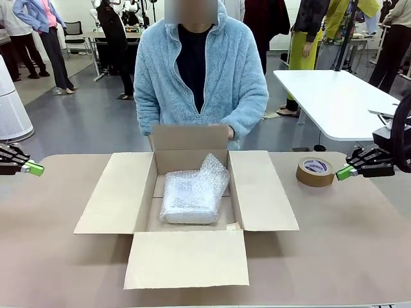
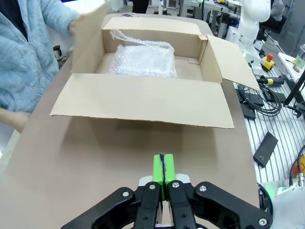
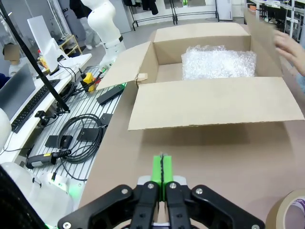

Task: Wrap the clocks to prevent damage.
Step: Once the human has placed the objects inside and stepped back, release both hands from the side flaps of the Package Box, then push the right (or left) flap of the Package Box to close it.

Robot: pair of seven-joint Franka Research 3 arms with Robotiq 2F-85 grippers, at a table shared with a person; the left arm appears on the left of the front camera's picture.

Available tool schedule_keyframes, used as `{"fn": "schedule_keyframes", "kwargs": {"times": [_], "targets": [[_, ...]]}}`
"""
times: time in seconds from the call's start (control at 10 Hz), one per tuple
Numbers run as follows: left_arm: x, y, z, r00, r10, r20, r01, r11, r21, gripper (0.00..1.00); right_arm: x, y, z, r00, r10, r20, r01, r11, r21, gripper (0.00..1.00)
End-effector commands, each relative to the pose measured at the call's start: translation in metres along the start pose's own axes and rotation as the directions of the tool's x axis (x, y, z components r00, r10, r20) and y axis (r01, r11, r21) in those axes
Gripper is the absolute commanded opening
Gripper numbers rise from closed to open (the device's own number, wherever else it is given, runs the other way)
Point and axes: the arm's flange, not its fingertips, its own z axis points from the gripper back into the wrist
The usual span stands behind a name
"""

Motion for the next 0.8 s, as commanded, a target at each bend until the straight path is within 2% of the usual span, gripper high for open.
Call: {"fn": "schedule_keyframes", "kwargs": {"times": [0.0,0.7], "targets": [[-0.0004,0.0,0.0004,1.0,0.002,0.004,-0.002,1.0,0.0,0.0,0.0002,0.0002,0.0002,1.0,0.001,0.0,-0.001,1.0,-0.002,0.01],[-0.0004,0.0,0.0004,1.0,0.002,0.004,-0.002,1.0,0.0,0.0,0.0002,0.0002,0.0002,1.0,0.001,0.0,-0.001,1.0,-0.002,0.01]]}}
